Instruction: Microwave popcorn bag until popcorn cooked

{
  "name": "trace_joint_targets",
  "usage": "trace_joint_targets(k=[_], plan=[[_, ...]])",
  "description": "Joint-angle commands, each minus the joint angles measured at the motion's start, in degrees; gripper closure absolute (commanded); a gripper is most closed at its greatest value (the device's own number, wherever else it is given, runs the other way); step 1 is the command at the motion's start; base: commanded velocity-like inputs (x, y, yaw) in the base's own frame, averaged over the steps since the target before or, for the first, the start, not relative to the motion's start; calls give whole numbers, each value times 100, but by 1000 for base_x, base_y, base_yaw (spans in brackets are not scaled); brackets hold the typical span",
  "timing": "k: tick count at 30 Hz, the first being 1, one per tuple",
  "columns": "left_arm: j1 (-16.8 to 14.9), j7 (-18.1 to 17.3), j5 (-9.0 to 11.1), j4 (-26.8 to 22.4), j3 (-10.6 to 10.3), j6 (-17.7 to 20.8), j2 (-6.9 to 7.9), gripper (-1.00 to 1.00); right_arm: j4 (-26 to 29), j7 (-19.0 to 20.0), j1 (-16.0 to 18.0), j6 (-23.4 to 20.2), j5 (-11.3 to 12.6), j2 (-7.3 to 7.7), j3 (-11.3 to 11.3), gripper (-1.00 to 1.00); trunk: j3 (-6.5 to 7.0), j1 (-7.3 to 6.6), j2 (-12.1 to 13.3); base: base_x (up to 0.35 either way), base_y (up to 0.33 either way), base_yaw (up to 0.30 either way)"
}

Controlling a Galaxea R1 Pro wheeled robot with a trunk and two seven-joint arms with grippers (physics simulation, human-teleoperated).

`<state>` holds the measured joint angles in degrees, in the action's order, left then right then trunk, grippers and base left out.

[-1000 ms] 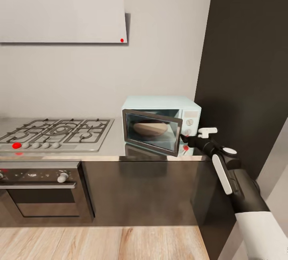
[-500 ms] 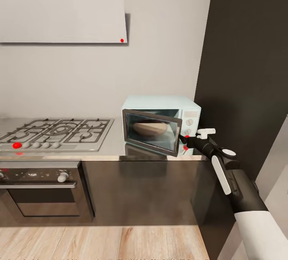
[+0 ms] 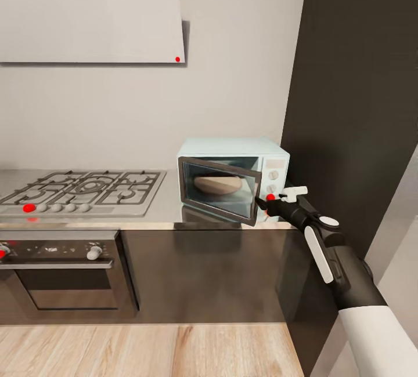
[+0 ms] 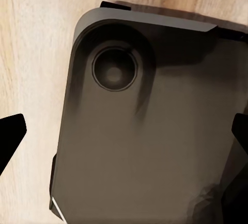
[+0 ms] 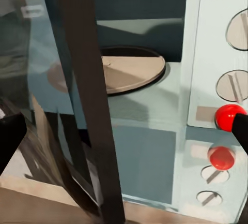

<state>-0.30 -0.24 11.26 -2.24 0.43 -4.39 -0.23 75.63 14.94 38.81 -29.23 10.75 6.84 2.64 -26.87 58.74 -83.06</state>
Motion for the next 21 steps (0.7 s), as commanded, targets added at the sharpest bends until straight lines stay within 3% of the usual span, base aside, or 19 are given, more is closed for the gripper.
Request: trace_joint_targets(k=[1,7,10,13,17,21], plan=[[-2,-2,34,4,1,-18,-1,-100,5,10,4,-30,16,3,1,-100,-6,0,-3,0,0,0],[-5,-2,34,4,1,-18,-1,-100,-8,-66,4,-24,0,35,-91,-100,-6,0,-3,0,0,0],[-3,-2,34,4,4,-18,0,-100,-13,-150,4,-27,2,58,-441,-100,-6,0,-3,0,0,0],[-5,-2,34,4,2,-18,-1,-100,-137,-366,4,7,-2,73,-623,-100,-6,0,-3,0,0,0],[-2,-2,34,4,2,-18,4,-100,-753,-641,4,718,-17,45,-611,-100,-6,0,-3,0,0,0],[-1,-2,34,4,1,-18,4,-100,-1016,-665,4,881,-25,13,-600,-100,-6,0,-3,76,0,0]])
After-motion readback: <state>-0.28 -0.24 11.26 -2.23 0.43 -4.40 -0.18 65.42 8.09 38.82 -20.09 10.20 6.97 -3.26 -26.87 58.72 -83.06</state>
